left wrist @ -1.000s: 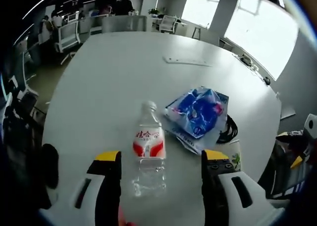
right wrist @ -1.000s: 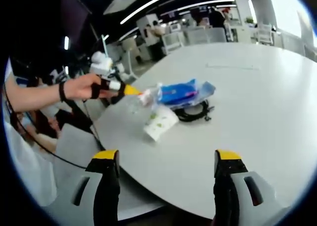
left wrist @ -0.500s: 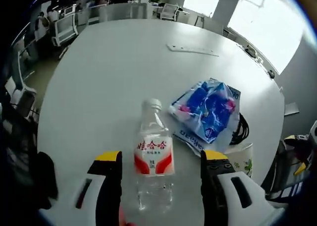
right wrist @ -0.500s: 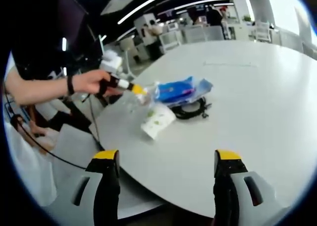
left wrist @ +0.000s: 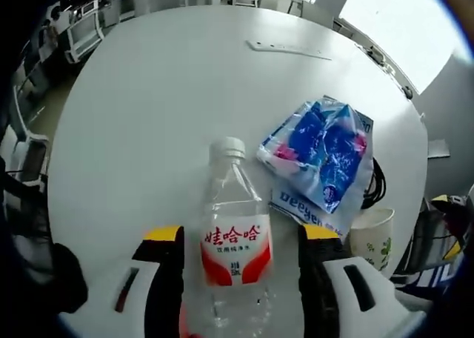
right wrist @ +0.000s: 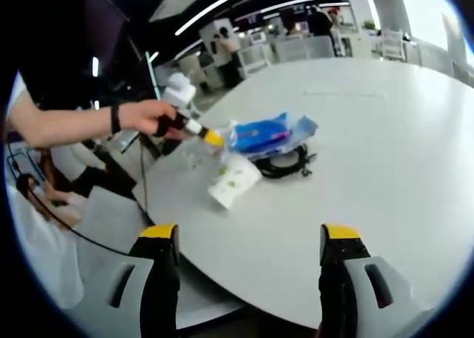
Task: Arrange the tabletop items into an orderly group along one side of the table until the central work area is clear of visible clutter.
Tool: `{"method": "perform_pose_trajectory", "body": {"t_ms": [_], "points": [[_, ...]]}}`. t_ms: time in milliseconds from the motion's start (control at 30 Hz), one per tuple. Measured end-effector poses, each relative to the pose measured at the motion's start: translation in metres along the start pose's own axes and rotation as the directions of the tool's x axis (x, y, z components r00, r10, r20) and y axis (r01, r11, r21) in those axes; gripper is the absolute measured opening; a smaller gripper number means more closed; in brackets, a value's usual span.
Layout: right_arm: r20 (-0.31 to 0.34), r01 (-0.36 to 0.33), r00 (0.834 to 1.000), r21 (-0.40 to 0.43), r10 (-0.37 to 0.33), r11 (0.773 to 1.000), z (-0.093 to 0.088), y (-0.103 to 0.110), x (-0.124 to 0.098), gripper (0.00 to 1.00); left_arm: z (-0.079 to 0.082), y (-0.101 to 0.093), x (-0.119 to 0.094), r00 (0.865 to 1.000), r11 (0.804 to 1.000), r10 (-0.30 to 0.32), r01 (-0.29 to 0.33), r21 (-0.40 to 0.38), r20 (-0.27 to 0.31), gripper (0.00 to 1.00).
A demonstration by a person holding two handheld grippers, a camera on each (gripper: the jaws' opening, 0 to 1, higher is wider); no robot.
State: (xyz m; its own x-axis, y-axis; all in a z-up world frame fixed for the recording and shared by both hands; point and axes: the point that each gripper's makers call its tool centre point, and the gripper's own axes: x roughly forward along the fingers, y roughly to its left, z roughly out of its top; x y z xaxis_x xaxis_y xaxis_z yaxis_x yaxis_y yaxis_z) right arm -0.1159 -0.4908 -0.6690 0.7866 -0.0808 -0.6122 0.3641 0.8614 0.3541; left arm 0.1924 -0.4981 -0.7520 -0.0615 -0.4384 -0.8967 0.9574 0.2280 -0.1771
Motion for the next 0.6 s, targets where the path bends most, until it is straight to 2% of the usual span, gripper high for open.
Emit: {"method": "perform_pose_trajectory", "body": {"t_ms": [300,500,600], "points": [[-0.007,0.000,1.000,0.004,0.000,1.000,0.001,-0.003,0.003,0.76,-0.005,0.002,0.008,0.999,0.999,0.019,-0.017,0.030,-0.045,0.60],[-0.010,-0.005,1.000,0.002,0.005,1.000,0.002,-0.002,0.006,0.76,-0.001,0.005,0.011,0.999,0.999,0.029,-0.028,0.016,-0.028,0.43],[-0.009,-0.007,1.000,0.002,0.007,1.000,0.003,-0.001,0.007,0.76,-0.001,0.003,0.012,0.999,1.000,0.027,-0.027,0.009,-0.026,0.42]]}}
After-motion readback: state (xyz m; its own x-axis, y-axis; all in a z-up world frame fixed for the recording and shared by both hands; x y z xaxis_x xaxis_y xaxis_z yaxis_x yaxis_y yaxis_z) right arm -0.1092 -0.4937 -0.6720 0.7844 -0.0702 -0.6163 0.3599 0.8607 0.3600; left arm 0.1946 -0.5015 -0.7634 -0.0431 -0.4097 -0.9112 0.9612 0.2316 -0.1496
